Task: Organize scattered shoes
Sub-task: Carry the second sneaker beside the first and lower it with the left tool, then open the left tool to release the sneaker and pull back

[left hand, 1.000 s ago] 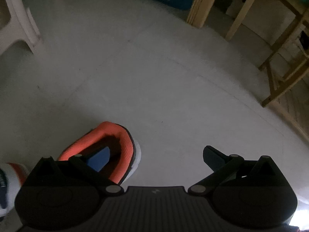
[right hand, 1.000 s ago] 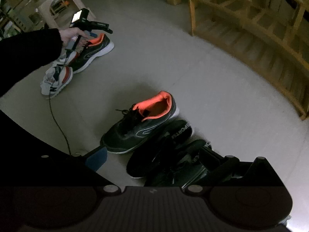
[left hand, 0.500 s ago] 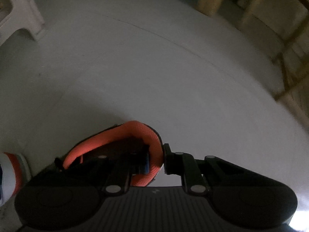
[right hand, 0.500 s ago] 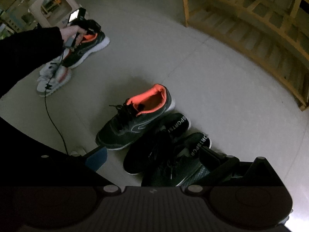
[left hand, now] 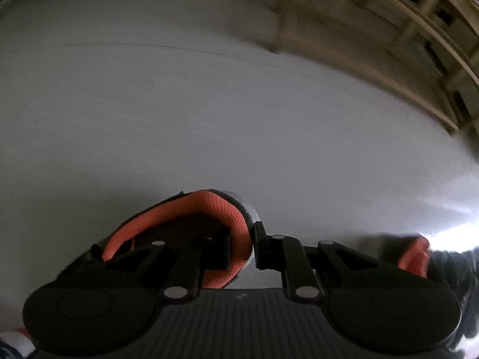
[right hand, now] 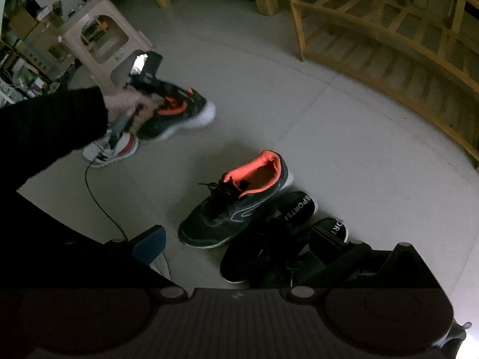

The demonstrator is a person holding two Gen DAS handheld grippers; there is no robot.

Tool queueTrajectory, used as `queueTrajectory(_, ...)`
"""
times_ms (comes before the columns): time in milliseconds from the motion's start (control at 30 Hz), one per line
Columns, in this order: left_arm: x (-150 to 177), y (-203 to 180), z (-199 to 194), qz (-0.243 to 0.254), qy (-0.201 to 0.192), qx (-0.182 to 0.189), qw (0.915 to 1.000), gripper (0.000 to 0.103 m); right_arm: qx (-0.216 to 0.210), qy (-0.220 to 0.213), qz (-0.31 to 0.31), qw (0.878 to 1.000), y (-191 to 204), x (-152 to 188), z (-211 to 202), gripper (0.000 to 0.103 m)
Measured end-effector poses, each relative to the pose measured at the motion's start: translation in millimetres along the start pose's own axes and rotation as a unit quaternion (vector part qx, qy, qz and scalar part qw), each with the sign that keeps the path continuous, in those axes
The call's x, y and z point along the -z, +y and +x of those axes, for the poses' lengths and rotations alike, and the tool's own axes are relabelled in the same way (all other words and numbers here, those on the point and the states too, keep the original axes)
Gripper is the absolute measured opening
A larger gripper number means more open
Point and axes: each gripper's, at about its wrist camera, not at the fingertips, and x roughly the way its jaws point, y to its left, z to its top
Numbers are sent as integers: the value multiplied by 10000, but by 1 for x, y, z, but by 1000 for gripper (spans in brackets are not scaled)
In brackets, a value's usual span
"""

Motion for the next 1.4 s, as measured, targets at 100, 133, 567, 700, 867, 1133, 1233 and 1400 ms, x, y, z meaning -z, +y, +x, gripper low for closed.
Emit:
queueTrajectory(100,9,-41,6,146,122,87,9998,13,-7,-50,-55,10000,4,1,-6,103)
queueTrajectory(133,11,-56,9,235,170,115,9995,13,-11,-59,-70,10000,5,2,-7,103)
queueTrajectory(567,7,-110,36,537,446,125,9975,13,-36,-178,-94,9998,-2,19,-28,103)
queueTrajectory(700,10,-116,41,581,552,88,9967,14,-19,-189,-52,9998,-7,23,-32,103)
queueTrajectory(867,16,-116,33,801,681,-188,9943,87,24,-178,-85,9998,-8,25,-34,103)
queueTrajectory(1133,16,-86,-49,765,558,-188,9953,96,212,-152,-289,9992,-4,22,-29,103)
queueTrajectory(1233,20,-74,-92,628,415,-179,9970,98,715,-158,-842,9938,9,22,-19,103)
queueTrajectory(1400,36,-59,-195,722,10,-231,9971,102,1262,-116,-1388,9822,27,19,3,103)
